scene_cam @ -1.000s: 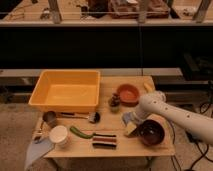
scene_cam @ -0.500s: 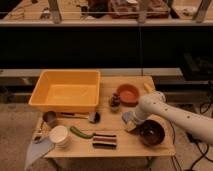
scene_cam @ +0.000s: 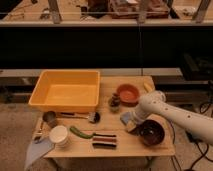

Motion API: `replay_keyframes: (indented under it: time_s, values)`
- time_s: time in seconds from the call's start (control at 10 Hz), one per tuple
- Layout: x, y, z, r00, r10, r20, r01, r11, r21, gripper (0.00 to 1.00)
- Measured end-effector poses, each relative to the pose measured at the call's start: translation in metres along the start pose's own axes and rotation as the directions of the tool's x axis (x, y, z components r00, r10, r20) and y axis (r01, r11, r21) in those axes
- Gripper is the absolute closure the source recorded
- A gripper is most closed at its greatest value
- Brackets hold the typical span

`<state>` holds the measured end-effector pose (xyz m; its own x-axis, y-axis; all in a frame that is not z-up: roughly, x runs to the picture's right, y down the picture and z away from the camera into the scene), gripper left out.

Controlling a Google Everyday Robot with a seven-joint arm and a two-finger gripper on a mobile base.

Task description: Place sponge in metal cup

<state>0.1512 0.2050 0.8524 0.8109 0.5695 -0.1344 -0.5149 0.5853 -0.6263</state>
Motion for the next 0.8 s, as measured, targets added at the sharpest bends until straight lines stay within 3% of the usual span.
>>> replay_keyframes:
  time_s: [0.3,0.6,0.8]
  values:
    - [-0.001,0.002,-0.002,1.0,-0.009,0.004,0.009,1.0,0.002,1.0]
    - [-0.006,0.01,-0.025,0.994,-0.079,0.071,0.076,0.996,0.036,1.0]
    - [-0.008,0.01,-0.025,0.994,-0.083,0.073,0.081,0.996,0.035,1.0]
